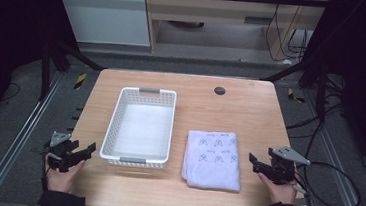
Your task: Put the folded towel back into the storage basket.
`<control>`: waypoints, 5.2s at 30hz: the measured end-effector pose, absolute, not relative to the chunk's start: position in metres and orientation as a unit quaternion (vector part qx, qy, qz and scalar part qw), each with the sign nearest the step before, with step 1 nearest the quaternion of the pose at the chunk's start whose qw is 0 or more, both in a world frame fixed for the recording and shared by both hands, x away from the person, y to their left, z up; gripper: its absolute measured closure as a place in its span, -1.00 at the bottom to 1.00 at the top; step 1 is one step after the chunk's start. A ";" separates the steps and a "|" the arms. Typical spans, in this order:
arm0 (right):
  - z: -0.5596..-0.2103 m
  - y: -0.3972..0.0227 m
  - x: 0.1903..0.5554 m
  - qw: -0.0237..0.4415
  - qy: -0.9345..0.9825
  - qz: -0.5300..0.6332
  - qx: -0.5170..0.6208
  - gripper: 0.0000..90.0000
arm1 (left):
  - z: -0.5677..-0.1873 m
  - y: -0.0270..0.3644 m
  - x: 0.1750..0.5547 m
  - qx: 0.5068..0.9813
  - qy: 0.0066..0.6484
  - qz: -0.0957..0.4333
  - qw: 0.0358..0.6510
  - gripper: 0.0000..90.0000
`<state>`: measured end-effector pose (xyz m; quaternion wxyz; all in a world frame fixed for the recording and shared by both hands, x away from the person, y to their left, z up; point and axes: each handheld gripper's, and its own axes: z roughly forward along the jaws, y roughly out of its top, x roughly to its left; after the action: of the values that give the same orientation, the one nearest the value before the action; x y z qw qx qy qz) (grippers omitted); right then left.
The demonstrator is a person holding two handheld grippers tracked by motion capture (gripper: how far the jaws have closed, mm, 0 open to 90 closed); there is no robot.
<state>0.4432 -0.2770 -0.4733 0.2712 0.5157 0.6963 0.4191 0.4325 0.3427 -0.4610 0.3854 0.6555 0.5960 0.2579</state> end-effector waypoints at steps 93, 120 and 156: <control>-0.398 -0.246 0.456 0.260 0.700 0.480 0.460 -0.14 | -0.392 0.160 0.429 0.741 0.434 0.245 0.450 -0.33; -0.399 -0.239 0.468 0.260 0.707 0.474 0.457 -0.26 | -0.405 0.104 0.432 0.773 0.403 0.220 0.439 -0.29; -0.427 -0.235 0.491 0.242 0.720 0.453 0.466 -0.27 | -0.451 0.053 0.422 0.798 0.390 0.197 0.415 -0.20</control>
<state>0.4914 -0.2346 -0.4265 0.2421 0.4664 0.7200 0.4533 0.4221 0.0532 -0.4505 0.4147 0.7982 0.3901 0.1970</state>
